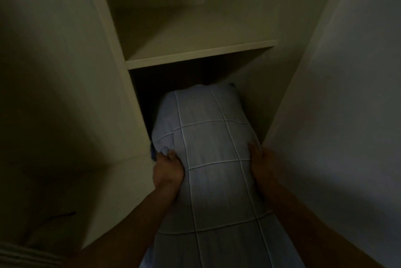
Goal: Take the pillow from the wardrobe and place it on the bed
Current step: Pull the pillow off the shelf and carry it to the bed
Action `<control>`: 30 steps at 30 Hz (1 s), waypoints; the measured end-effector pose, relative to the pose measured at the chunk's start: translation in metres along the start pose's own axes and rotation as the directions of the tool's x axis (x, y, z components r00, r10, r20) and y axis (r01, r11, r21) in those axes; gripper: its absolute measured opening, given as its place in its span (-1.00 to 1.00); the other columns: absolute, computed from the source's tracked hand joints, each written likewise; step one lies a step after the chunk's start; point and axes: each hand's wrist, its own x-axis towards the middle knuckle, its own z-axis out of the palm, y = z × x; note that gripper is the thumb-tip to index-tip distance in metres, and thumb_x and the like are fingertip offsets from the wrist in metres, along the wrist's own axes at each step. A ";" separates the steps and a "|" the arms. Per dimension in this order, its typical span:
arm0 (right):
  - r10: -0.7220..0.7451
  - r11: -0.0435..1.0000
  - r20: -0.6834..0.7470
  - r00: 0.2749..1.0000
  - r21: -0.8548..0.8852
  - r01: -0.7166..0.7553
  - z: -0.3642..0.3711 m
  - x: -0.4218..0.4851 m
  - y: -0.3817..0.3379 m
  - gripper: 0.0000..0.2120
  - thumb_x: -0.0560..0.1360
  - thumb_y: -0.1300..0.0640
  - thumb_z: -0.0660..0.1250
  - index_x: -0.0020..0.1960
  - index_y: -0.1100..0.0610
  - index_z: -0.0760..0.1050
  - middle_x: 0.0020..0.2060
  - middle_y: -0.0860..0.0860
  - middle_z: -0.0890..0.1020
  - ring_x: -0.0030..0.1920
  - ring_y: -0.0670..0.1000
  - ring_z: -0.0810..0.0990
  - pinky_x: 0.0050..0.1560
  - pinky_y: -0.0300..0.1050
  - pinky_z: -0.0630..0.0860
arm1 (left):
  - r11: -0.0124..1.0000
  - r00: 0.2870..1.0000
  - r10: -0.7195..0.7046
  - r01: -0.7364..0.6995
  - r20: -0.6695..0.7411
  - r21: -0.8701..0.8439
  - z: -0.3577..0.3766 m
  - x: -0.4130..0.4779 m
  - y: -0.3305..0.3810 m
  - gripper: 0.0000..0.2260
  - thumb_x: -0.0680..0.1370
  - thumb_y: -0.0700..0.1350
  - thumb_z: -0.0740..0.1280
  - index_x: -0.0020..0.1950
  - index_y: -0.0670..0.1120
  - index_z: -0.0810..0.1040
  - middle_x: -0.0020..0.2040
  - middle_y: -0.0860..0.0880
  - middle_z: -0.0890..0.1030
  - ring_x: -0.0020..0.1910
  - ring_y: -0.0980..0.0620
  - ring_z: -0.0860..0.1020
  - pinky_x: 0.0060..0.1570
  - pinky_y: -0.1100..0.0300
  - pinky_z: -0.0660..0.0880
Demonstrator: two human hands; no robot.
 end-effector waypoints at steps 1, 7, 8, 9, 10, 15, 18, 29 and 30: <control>-0.015 1.000 -0.001 1.000 0.026 0.015 -0.004 -0.008 0.001 -0.38 0.49 -0.34 0.09 -0.09 0.19 0.61 -0.11 0.23 0.67 -0.03 0.24 0.64 0.11 0.16 0.54 | 0.999 0.999 0.031 -0.031 0.007 -0.017 -0.007 -0.009 0.003 -0.56 0.67 0.02 0.08 0.46 -0.20 0.32 0.41 -0.24 0.44 0.34 -0.24 0.44 0.29 0.07 0.31; 0.029 0.994 -0.098 0.995 0.105 -0.019 -0.036 -0.056 -0.011 -0.46 0.55 -0.21 0.14 -0.31 0.20 0.54 -0.29 0.16 0.62 -0.08 0.22 0.64 0.04 0.09 0.52 | 0.987 0.988 0.153 -0.154 -0.021 -0.054 -0.051 -0.048 0.020 -0.56 0.68 0.01 0.04 0.55 -0.06 0.20 0.49 -0.09 0.37 0.40 -0.14 0.39 0.32 0.17 0.24; 0.045 0.990 -0.113 0.993 0.139 -0.029 -0.041 -0.062 -0.016 -0.50 0.57 -0.14 0.18 -0.41 0.15 0.47 -0.38 0.09 0.58 -0.16 0.19 0.63 -0.06 0.04 0.49 | 0.984 0.985 0.169 -0.170 -0.025 -0.060 -0.058 -0.053 0.024 -0.57 0.68 0.01 0.04 0.55 -0.05 0.21 0.48 -0.10 0.38 0.39 -0.14 0.40 0.30 0.19 0.24; 0.056 0.985 -0.126 0.990 0.168 -0.034 -0.046 -0.068 -0.019 -0.52 0.58 -0.08 0.20 -0.45 0.12 0.43 -0.43 0.06 0.54 -0.22 0.16 0.60 -0.12 0.00 0.46 | 0.981 0.983 0.180 -0.181 -0.024 -0.063 -0.065 -0.058 0.029 -0.57 0.68 0.01 0.05 0.55 -0.05 0.21 0.47 -0.11 0.40 0.38 -0.15 0.41 0.28 0.21 0.24; 0.051 0.981 -0.137 0.989 0.190 -0.025 -0.050 -0.073 -0.022 -0.52 0.59 -0.05 0.21 -0.45 0.13 0.43 -0.44 0.06 0.52 -0.24 0.13 0.58 -0.15 -0.01 0.43 | 0.978 0.980 0.195 -0.197 -0.029 -0.071 -0.071 -0.061 0.032 -0.57 0.68 0.01 0.05 0.55 -0.05 0.22 0.46 -0.12 0.41 0.38 -0.15 0.41 0.26 0.23 0.24; 0.038 0.967 -0.207 0.978 0.253 0.016 -0.070 -0.114 -0.035 -0.50 0.60 0.01 0.23 -0.45 0.23 0.43 -0.48 0.09 0.47 -0.38 0.03 0.45 -0.31 -0.06 0.34 | 0.961 0.969 0.249 -0.247 -0.004 -0.122 -0.100 -0.088 0.038 -0.57 0.68 0.02 0.05 0.55 -0.03 0.21 0.46 -0.07 0.40 0.36 -0.09 0.41 0.18 0.34 0.16; 0.002 0.976 -0.285 0.958 0.210 0.061 -0.082 -0.142 -0.039 -0.49 0.61 0.02 0.22 -0.49 0.15 0.33 -0.51 0.05 0.41 -0.43 0.00 0.40 -0.36 -0.02 0.28 | 0.947 0.956 0.293 -0.290 0.001 -0.139 -0.118 -0.107 0.037 -0.57 0.69 0.01 0.04 0.55 -0.06 0.22 0.45 -0.12 0.42 0.35 -0.08 0.42 0.19 0.32 0.17; -0.041 0.960 -0.485 0.873 0.224 0.169 -0.131 -0.246 -0.069 -0.52 0.60 0.09 0.23 -0.47 0.04 0.20 -0.55 -0.03 0.29 -0.48 -0.03 0.29 -0.41 -0.10 0.22 | 0.860 0.894 0.447 -0.428 0.007 -0.277 -0.187 -0.169 0.045 -0.61 0.68 -0.02 0.08 0.44 -0.15 0.40 0.34 -0.15 0.51 0.26 -0.05 0.47 0.32 0.13 0.33; -0.047 0.960 -0.499 0.866 0.218 0.177 -0.137 -0.254 -0.073 -0.53 0.60 0.11 0.23 -0.46 0.04 0.19 -0.55 -0.03 0.27 -0.49 -0.03 0.28 -0.43 -0.11 0.21 | 0.848 0.887 0.462 -0.448 -0.020 -0.284 -0.192 -0.174 0.046 -0.63 0.68 -0.04 0.09 0.34 -0.22 0.48 0.25 -0.20 0.57 0.16 -0.05 0.51 0.19 0.18 0.35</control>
